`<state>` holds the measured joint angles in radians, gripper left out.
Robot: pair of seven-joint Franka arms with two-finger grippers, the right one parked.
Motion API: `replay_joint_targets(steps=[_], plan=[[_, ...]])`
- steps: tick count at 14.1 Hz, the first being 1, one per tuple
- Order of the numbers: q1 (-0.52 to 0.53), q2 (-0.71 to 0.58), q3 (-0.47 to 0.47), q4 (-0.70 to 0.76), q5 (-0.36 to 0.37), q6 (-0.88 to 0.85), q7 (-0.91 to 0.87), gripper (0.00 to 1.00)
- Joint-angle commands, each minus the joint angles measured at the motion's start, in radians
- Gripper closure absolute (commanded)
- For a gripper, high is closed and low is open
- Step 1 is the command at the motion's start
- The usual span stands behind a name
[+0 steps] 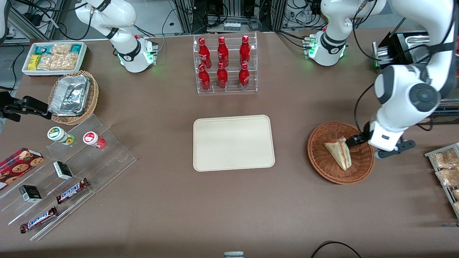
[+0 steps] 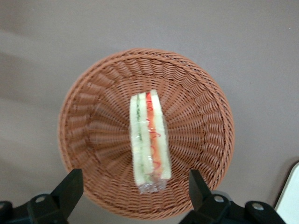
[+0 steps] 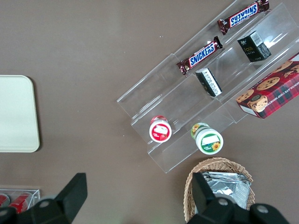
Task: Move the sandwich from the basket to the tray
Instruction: 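Move the left gripper down over the sandwich in the wicker basket, then close the left gripper on the wrapped sandwich and lift it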
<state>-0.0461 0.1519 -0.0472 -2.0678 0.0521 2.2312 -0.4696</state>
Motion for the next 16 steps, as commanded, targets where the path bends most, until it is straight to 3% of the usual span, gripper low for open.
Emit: replay_joint_targets(steps=[1, 12, 13, 14, 16], plan=[[-0.035, 0.021, 0.004, -0.058, 0.003, 0.106, -0.067, 0.0], [-0.026, 0.115, 0.012, -0.129, 0.011, 0.24, -0.069, 0.02], [-0.025, 0.118, 0.013, -0.13, 0.011, 0.238, -0.067, 0.13], [-0.024, 0.12, 0.013, -0.13, 0.011, 0.237, -0.07, 0.32], [-0.024, 0.121, 0.013, -0.129, 0.011, 0.229, -0.072, 0.96]])
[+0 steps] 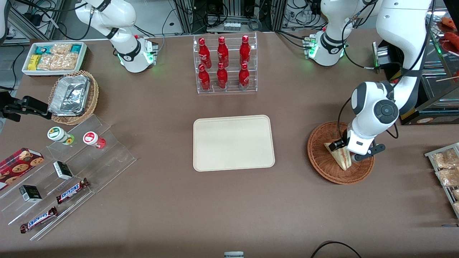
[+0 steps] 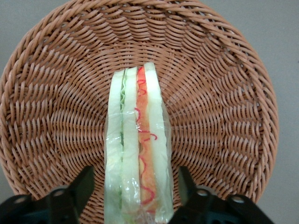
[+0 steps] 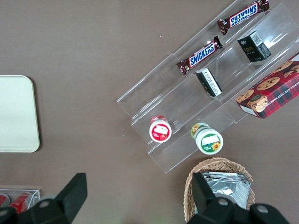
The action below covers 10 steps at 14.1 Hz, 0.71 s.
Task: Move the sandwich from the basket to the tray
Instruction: 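Close the left gripper on the wrapped sandwich and lift it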
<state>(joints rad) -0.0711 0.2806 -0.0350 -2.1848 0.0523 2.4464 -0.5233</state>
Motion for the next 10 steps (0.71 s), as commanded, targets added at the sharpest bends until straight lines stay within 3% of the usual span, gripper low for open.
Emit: replay_joint_targets(steps=[1, 5, 10], plan=[[0.0, -0.008, 0.001, -0.009, 0.011, 0.01, -0.017, 1.0], [-0.007, -0.018, 0.0, 0.11, 0.02, -0.181, -0.003, 1.0], [-0.079, -0.008, -0.019, 0.441, 0.014, -0.557, -0.012, 1.0]])
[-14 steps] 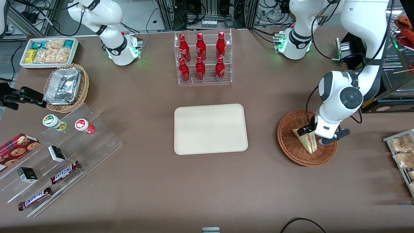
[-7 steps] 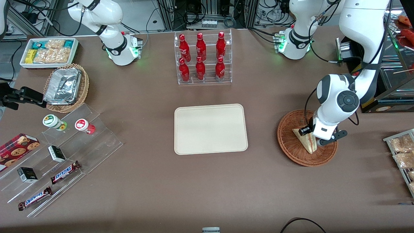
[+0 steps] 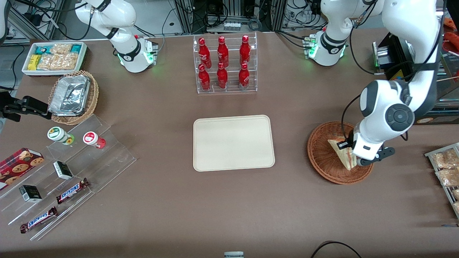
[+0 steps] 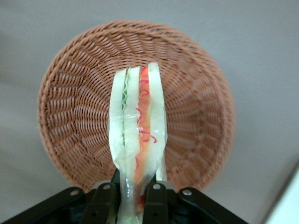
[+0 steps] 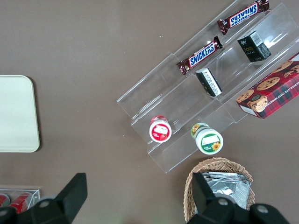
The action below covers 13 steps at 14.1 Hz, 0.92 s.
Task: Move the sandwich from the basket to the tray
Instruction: 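Close the left gripper on the wrapped sandwich and lift it, then carry the sandwich with the left gripper over the cream tray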
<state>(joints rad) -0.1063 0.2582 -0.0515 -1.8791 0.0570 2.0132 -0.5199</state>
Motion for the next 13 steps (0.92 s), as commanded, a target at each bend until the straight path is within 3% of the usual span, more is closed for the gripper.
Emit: replay_joint_targets(steps=[1, 3, 7, 13], plan=[[-0.076, 0.027, -0.002, 0.194, 0.001, -0.16, -0.018, 1.0], [-0.133, 0.07, -0.004, 0.291, -0.011, -0.229, -0.022, 1.0], [-0.257, 0.147, -0.01, 0.383, -0.135, -0.235, -0.063, 1.0], [-0.459, 0.303, -0.01, 0.486, -0.143, -0.15, -0.213, 1.0]])
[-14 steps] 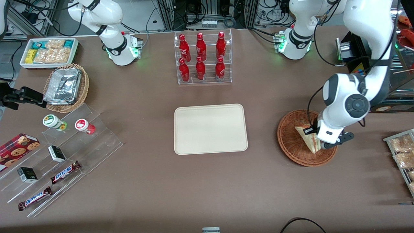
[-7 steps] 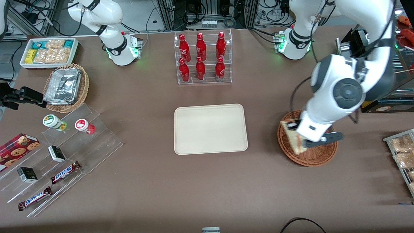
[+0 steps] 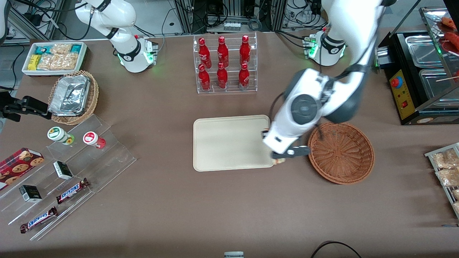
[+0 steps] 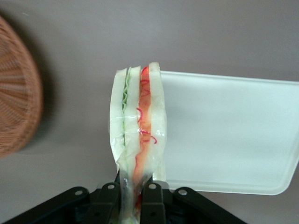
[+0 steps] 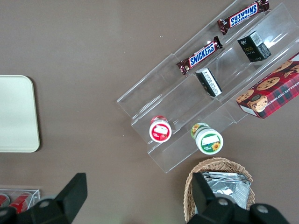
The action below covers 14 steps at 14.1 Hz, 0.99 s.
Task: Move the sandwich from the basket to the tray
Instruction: 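Carry the sandwich with the left gripper over the cream tray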
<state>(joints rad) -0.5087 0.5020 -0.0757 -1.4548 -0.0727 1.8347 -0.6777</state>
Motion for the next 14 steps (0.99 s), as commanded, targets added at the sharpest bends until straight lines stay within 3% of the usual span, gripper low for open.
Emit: replay_joint_targets(steps=[1, 8, 14], plan=[[-0.086, 0.082, 0.014, 0.062, -0.013, 0.076, -0.083, 1.0], [-0.209, 0.19, 0.016, 0.06, -0.007, 0.164, -0.103, 1.0], [-0.244, 0.227, 0.014, 0.05, -0.001, 0.198, -0.072, 1.0]])
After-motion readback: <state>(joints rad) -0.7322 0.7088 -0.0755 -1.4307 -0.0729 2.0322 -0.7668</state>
